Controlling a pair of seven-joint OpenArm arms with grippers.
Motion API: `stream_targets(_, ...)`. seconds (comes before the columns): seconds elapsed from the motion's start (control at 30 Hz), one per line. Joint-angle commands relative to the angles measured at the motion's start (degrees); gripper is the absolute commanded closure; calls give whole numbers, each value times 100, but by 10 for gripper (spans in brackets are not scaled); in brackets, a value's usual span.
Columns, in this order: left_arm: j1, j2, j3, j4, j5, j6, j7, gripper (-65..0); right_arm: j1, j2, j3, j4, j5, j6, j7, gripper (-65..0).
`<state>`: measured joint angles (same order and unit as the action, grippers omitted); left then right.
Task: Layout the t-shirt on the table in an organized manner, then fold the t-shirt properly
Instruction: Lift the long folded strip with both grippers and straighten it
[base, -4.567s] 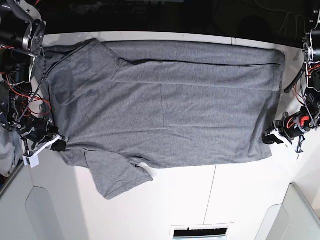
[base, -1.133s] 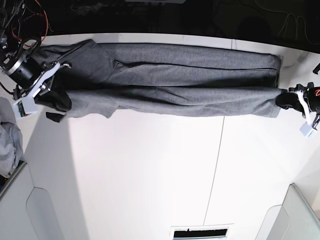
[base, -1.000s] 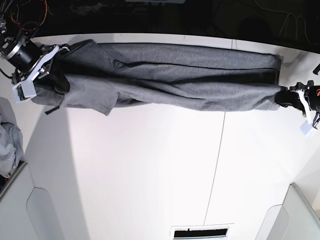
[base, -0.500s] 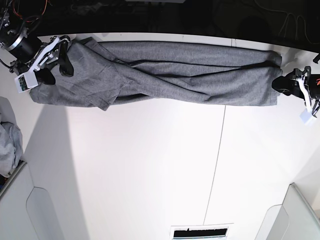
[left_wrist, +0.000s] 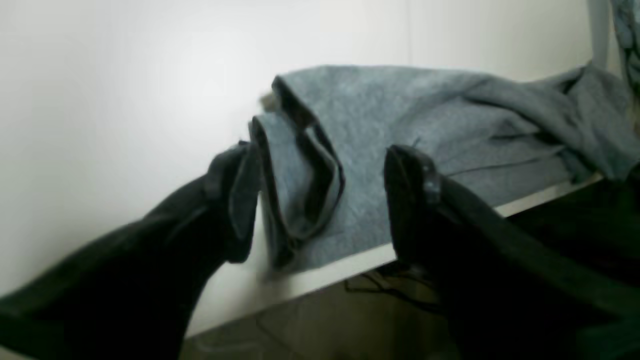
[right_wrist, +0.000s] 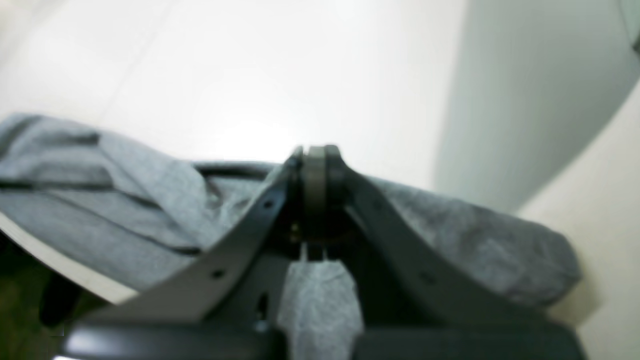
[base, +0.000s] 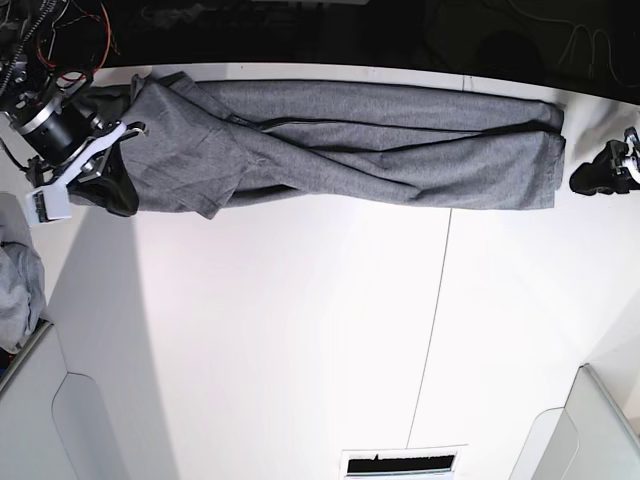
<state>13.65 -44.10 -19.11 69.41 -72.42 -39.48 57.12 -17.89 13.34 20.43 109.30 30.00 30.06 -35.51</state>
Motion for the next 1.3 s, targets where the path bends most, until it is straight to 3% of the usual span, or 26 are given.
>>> stream_targets(0.0, -44, -68, -52, -33, -4, -52, -199, -409, 9, 61, -70, -61, -109, 17, 101, 0)
stream_targets(0.13, -63, 219, -52, -330, 302, -52, -627, -409, 11, 66, -299, -857, -431, 17, 162, 0)
stream_targets(0.3, -61, 514, -52, -339, 918, -52, -789, -410, 24, 116, -297, -1628, -343, 20, 398, 0)
stream_targets(0.47, -59, 721, -37, -337, 1676, -52, -1078, -409, 31, 107, -299, -1681, -90, 20, 398, 0)
stream_targets(0.87, -31, 872, 55, -260, 1255, -52, -929, -408, 122, 92, -304, -1681, 87, 103, 339, 0)
stream_targets(1.13, -33, 916, 787, -260, 1270, -52, -940, -402, 120, 92, -304, -1681, 90, 103, 334, 0)
stream_targets(1.2, -33, 918, 828, -260, 1268, -52, -984, -332, 120, 92, -304, -1681, 90, 103, 334, 0)
stream_targets(1.27, -33, 914, 822, -260, 1270, -52, -1113, -161, 120, 92, -304, -1681, 90, 103, 334, 0)
